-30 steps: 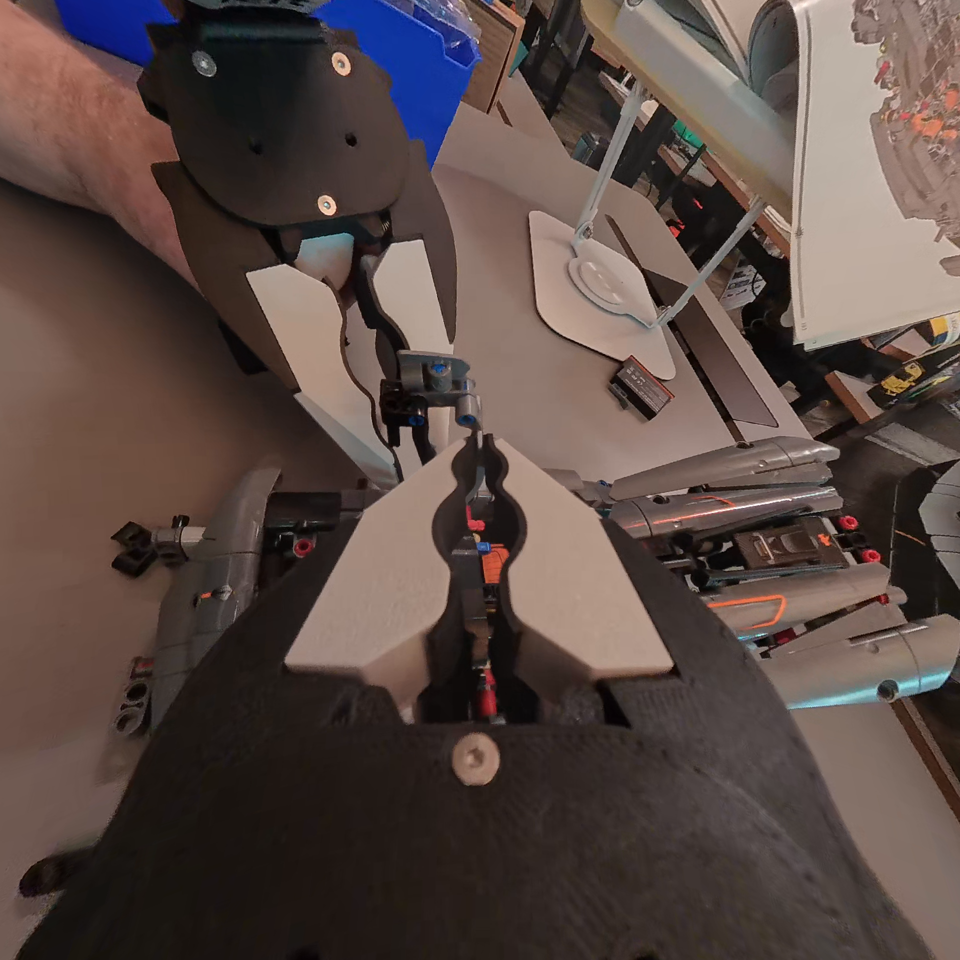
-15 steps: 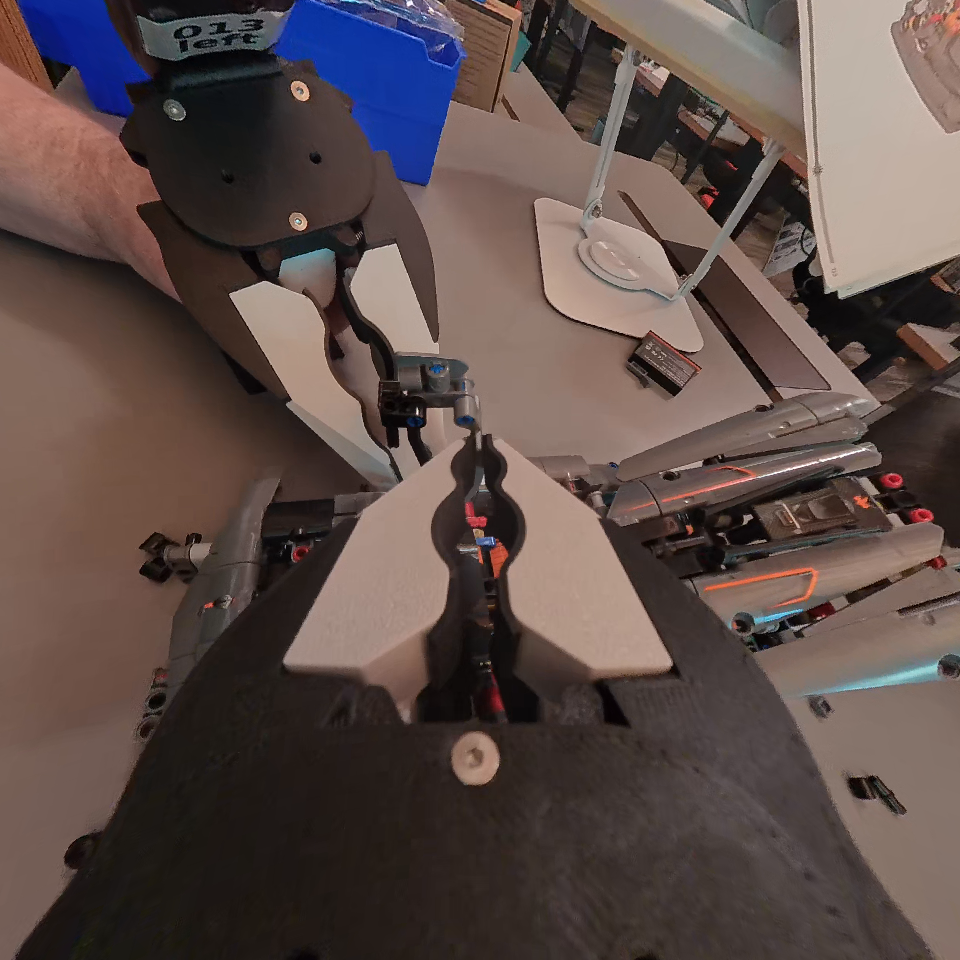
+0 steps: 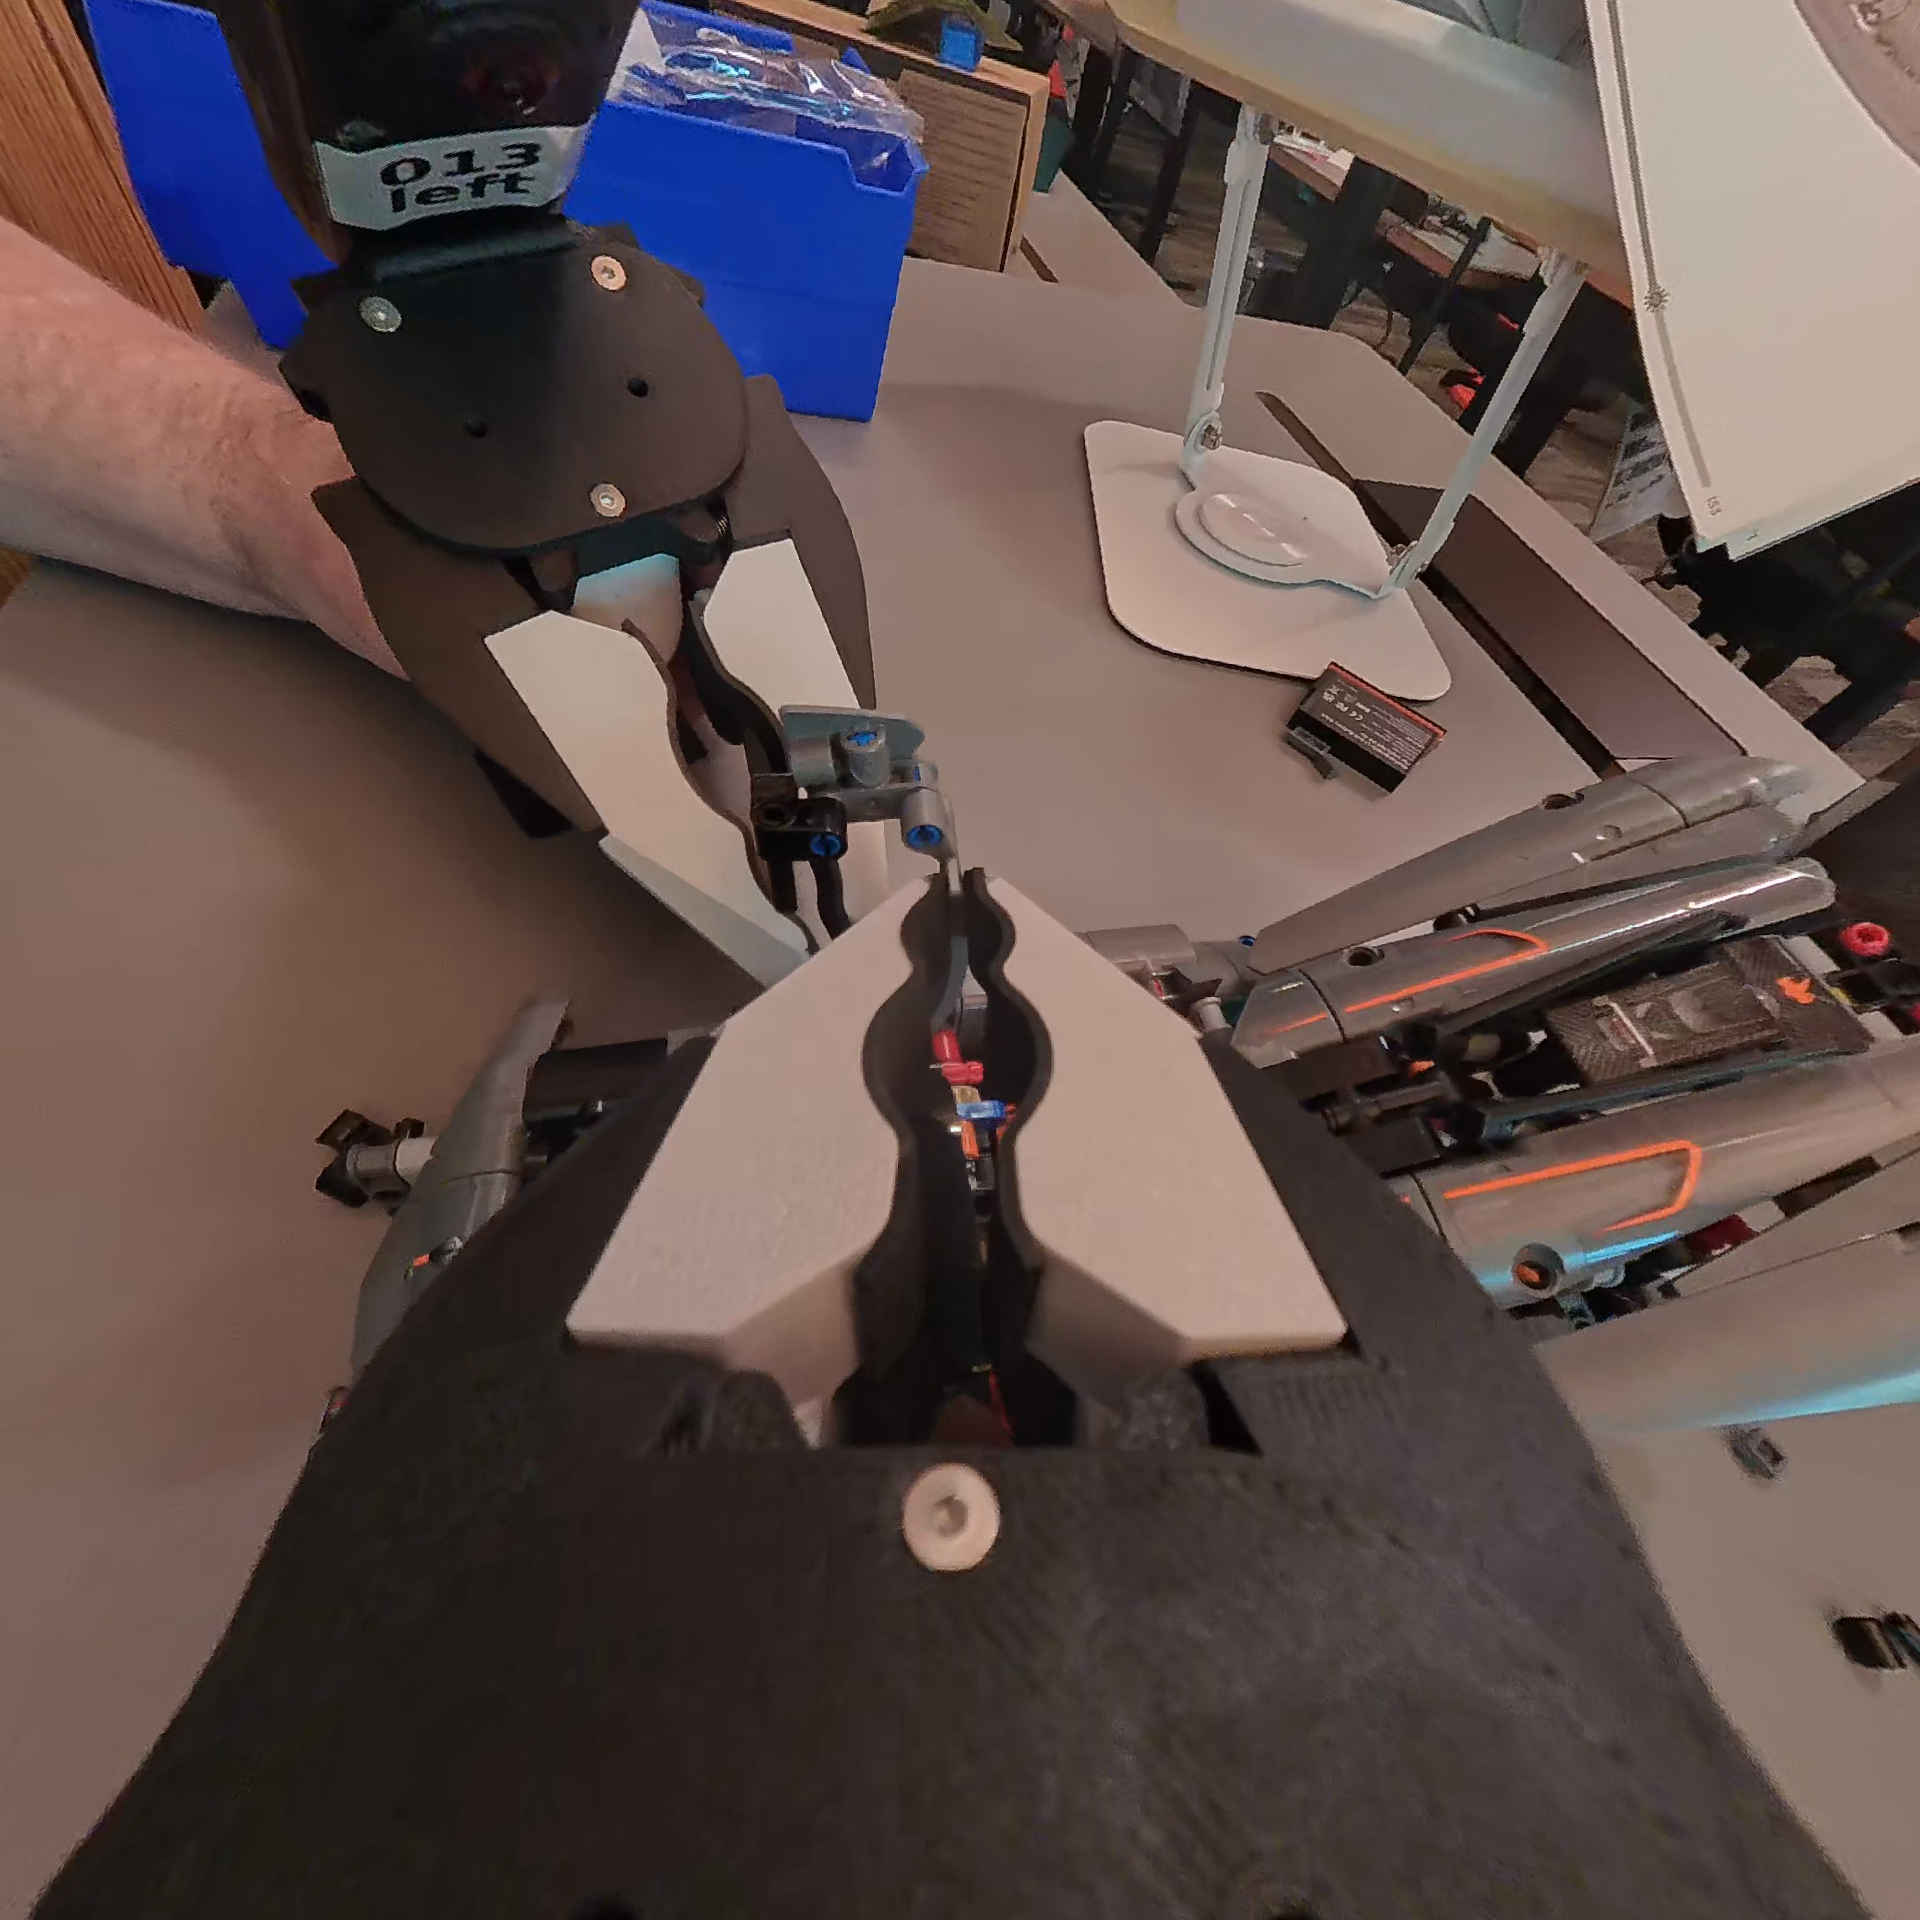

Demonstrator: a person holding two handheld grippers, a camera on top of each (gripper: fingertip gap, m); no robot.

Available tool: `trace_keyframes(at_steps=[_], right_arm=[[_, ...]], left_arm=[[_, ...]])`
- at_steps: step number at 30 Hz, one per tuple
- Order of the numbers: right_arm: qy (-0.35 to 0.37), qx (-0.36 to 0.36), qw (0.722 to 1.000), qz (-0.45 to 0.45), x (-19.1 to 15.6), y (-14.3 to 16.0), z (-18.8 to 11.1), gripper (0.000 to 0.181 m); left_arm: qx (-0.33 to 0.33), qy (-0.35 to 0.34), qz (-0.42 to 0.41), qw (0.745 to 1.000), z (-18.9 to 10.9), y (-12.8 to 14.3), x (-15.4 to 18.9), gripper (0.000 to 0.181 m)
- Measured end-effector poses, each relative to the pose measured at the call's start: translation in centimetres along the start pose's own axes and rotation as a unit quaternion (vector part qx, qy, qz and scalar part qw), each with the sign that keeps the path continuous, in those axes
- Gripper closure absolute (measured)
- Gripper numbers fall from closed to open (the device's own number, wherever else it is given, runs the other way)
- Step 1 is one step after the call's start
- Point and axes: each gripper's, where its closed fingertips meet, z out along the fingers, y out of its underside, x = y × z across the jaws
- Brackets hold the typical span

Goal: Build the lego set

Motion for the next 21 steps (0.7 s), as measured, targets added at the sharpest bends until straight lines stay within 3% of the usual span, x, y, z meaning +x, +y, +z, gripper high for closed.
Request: trace_keyframes(at_steps=[21], right_arm=[[-0.023, 0.038, 0.998, 0.047, 0.23, -0.03, -0.05, 0.18]], left_arm=[[0.002, 0.006, -0.027, 1.0, 0.17, -0.33, 0.17, 0.181]])
